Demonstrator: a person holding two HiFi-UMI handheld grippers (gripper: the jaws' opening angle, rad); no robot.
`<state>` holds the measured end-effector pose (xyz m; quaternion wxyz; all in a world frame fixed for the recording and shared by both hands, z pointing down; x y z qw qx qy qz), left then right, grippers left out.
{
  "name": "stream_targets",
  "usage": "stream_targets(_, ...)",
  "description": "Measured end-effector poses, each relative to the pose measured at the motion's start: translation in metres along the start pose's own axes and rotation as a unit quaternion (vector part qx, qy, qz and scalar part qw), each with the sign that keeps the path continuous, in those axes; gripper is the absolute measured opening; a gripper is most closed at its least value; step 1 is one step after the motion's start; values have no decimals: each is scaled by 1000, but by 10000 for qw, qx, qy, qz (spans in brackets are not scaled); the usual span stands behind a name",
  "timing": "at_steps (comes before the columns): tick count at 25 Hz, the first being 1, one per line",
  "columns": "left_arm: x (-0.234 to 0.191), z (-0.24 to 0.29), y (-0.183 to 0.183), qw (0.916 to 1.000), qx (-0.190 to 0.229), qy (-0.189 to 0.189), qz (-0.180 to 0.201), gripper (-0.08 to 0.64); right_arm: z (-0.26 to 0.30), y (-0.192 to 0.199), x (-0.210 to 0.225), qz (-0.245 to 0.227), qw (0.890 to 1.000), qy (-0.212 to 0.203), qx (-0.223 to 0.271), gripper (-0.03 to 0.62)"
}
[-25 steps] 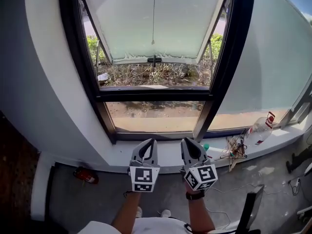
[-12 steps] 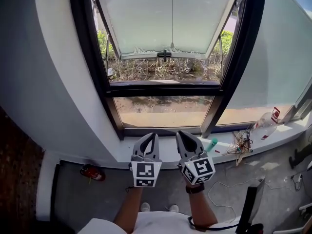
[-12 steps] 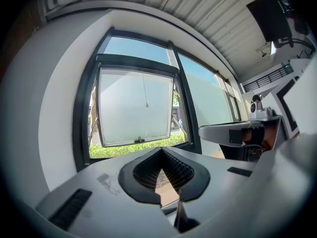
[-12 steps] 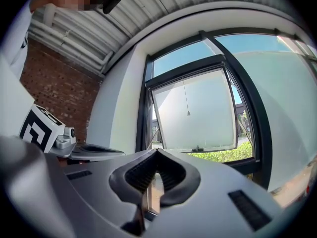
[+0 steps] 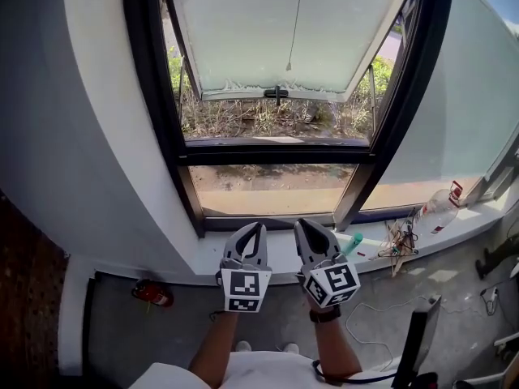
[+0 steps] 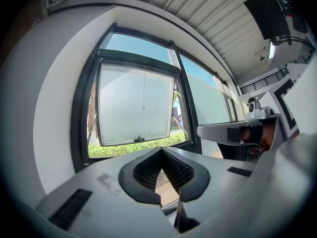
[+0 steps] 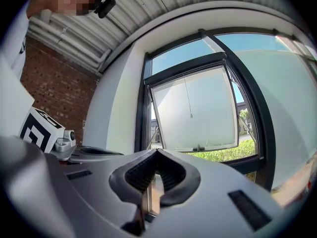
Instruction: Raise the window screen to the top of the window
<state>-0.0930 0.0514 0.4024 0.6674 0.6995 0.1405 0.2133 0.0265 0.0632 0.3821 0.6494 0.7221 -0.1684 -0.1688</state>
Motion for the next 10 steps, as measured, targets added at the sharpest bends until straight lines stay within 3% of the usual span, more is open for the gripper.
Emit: stream_targets(10, -56, 15, 12, 9998, 7, 171, 82, 2, 52, 15, -25, 87, 9999, 69, 38, -9)
Point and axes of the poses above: the fingertips, and each gripper's own axes: z forward along the fingers, x to its right, y out of its underside, the point moved 4 cm from there along -z, backward along the fingers, and after that the axes turned 1 degree about x, right-handed, at the moved point
